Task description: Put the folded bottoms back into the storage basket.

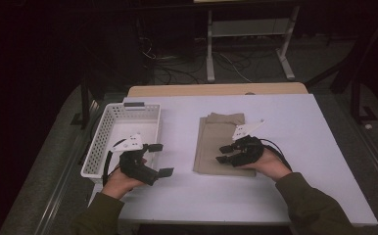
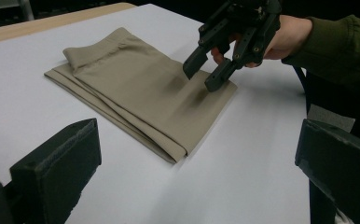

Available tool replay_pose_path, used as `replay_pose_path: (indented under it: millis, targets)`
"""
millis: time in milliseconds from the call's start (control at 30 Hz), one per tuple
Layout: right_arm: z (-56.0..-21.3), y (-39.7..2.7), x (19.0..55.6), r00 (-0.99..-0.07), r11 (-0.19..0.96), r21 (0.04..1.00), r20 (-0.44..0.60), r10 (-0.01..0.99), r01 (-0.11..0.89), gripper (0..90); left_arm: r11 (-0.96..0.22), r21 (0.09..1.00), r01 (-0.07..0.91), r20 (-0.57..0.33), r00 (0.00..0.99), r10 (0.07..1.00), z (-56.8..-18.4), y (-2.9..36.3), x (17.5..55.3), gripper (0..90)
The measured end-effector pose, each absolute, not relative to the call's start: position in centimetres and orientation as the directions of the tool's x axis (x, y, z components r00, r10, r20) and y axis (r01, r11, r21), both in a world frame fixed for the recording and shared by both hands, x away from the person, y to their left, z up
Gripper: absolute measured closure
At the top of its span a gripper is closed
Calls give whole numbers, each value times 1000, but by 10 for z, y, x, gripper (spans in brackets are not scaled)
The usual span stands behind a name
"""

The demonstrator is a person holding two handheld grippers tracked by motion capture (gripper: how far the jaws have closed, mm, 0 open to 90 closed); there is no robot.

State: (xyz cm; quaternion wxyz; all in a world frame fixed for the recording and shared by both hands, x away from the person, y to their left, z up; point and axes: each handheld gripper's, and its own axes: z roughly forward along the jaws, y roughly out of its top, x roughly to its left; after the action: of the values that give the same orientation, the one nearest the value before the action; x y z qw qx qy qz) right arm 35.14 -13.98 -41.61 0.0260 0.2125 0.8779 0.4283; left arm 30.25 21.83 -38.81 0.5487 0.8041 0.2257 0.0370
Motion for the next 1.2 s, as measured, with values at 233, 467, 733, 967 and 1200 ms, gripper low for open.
replay_pose_path:
  millis: [233,467,733,967,1200]
  targets:
    - [-421,-140,349,-917,567,749,138,374,344,588,-296,899,322,-188,895,404,-388,218,303,0]
    - [-429,-144,346,-919,592,726,143,368,350,588,-296,899,323,-188,895,404,-388,218,302,0]
    - [-439,-145,344,-923,628,699,125,365,343,576,-297,899,321,-187,896,403,-388,218,302,0]
    - [-446,-142,341,-935,663,683,82,346,306,551,-298,899,321,-187,896,403,-388,218,302,0]
    - [-448,-135,333,-949,714,664,-18,314,224,523,-300,898,321,-185,896,404,-388,218,302,0]
